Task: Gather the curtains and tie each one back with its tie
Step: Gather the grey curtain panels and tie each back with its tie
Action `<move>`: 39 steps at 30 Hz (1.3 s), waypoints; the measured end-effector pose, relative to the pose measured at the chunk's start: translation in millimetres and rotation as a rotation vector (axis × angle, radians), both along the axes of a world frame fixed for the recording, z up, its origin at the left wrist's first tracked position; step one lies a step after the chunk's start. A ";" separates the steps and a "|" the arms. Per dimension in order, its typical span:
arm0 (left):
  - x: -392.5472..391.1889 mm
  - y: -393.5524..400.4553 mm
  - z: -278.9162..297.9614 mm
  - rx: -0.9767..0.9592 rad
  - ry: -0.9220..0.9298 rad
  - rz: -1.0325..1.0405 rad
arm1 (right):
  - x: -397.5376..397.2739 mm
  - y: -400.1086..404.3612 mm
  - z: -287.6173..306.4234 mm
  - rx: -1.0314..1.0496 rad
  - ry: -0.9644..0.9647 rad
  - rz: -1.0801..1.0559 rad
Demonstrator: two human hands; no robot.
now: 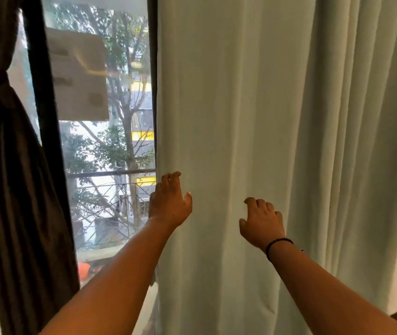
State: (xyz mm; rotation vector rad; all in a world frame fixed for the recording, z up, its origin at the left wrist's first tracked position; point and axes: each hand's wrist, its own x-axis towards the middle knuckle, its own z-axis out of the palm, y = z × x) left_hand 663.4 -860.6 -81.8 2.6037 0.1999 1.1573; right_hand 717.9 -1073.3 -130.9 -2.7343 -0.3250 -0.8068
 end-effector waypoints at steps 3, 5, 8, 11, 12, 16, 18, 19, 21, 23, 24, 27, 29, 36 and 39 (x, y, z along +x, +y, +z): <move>37.6 9.5 17.1 0.008 -0.051 0.007 | 39.1 19.6 13.1 0.050 -0.013 0.008; 66.0 16.2 31.5 0.014 -0.102 0.020 | 67.8 32.2 23.3 0.105 -0.009 0.016; 99.3 23.6 59.9 0.002 -0.228 0.060 | 106.0 43.2 46.1 0.159 -0.027 0.018; 123.2 30.0 103.5 -0.025 -0.434 0.045 | 139.0 46.6 82.6 0.262 -0.103 0.010; 129.7 31.2 119.3 -0.042 -0.469 0.024 | 149.5 47.3 96.2 0.306 -0.134 0.017; 143.3 24.3 169.2 -0.038 -0.532 -0.045 | 182.9 47.3 151.9 0.436 -0.180 0.089; 149.8 17.5 186.7 -0.035 -0.568 -0.047 | 200.4 45.3 180.6 0.500 -0.201 0.149; 152.9 13.5 194.6 -0.039 -0.582 -0.032 | 209.0 44.0 195.1 0.534 -0.220 0.180; 158.1 6.1 209.1 -0.047 -0.587 0.014 | 222.1 42.4 221.7 0.582 -0.245 0.232; 166.9 -2.6 224.3 -0.059 -0.596 0.062 | 233.8 40.0 243.6 0.592 -0.272 0.292; 172.3 -7.7 232.5 -0.067 -0.602 0.085 | 239.2 38.3 252.9 0.591 -0.294 0.322; 187.8 -25.4 256.0 -0.081 -0.636 0.116 | 249.7 32.5 272.0 0.563 -0.374 0.382; 200.2 -40.3 269.5 -0.099 -0.667 0.096 | 255.0 22.7 278.8 0.519 -0.414 0.418; 250.3 -110.5 287.9 -0.172 -0.684 0.003 | 283.4 -22.7 278.0 0.439 -0.488 0.416; 266.7 -155.2 298.3 -0.220 -0.683 -0.135 | 292.0 -49.4 280.0 0.443 -0.483 0.408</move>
